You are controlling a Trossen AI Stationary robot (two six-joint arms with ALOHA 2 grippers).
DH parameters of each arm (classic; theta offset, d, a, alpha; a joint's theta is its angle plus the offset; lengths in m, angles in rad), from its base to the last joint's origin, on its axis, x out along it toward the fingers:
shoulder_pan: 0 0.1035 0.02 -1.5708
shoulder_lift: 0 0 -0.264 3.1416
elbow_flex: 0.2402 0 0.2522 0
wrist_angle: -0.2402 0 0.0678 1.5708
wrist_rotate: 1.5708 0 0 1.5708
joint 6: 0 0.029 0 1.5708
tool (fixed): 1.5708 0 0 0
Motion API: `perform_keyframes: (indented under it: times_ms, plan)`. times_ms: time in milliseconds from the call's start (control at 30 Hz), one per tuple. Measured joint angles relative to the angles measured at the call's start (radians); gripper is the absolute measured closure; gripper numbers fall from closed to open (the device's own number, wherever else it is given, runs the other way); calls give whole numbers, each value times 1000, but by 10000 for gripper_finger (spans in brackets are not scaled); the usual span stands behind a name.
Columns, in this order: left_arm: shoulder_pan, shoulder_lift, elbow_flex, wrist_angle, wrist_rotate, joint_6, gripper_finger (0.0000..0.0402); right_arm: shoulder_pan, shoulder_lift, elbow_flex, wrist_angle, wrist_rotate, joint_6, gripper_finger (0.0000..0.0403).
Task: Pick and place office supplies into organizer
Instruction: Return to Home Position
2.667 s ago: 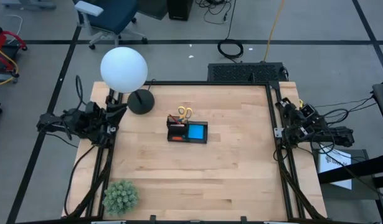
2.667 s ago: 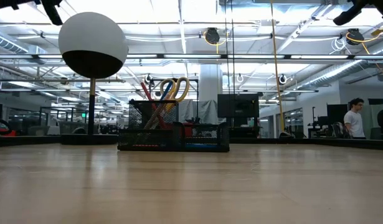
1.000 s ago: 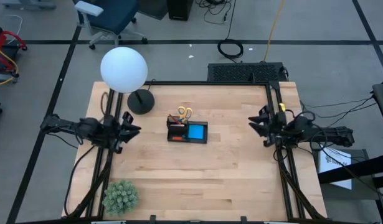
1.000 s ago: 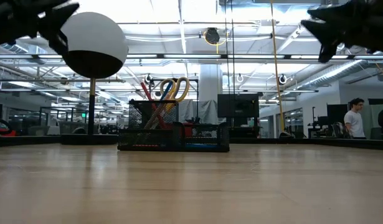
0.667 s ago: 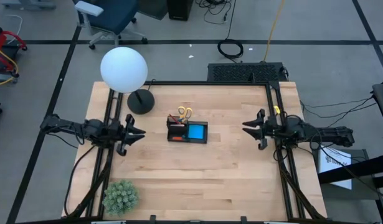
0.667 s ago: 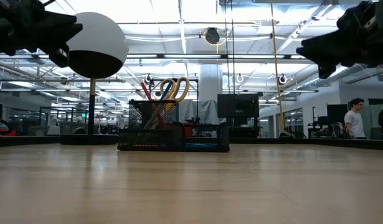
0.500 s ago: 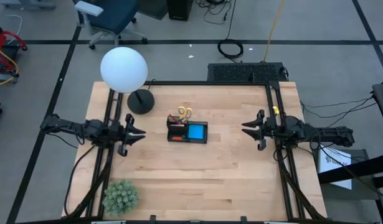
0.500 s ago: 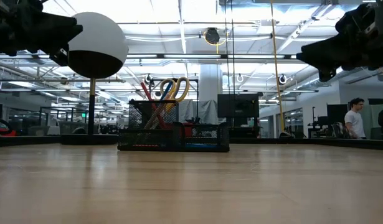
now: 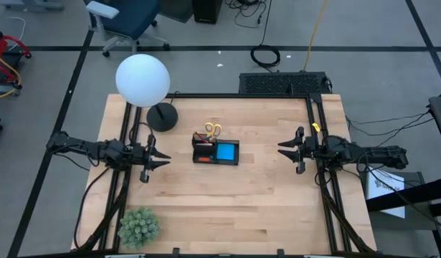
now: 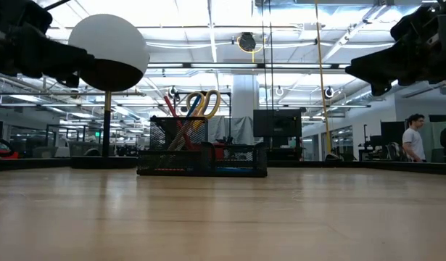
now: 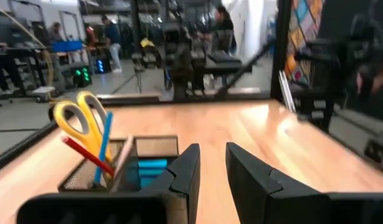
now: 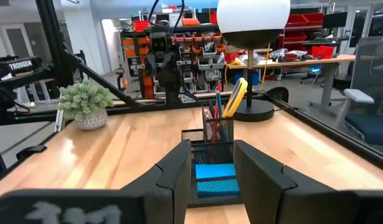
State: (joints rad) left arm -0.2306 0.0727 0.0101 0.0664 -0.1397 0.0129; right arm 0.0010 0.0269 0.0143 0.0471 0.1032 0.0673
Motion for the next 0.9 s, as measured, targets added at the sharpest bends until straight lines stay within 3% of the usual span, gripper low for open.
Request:
perform_keyframes:
  times_ms: [900]
  plan:
    - [0,0,0,0,6,4,321,0,0,0,-5,0,48,293]
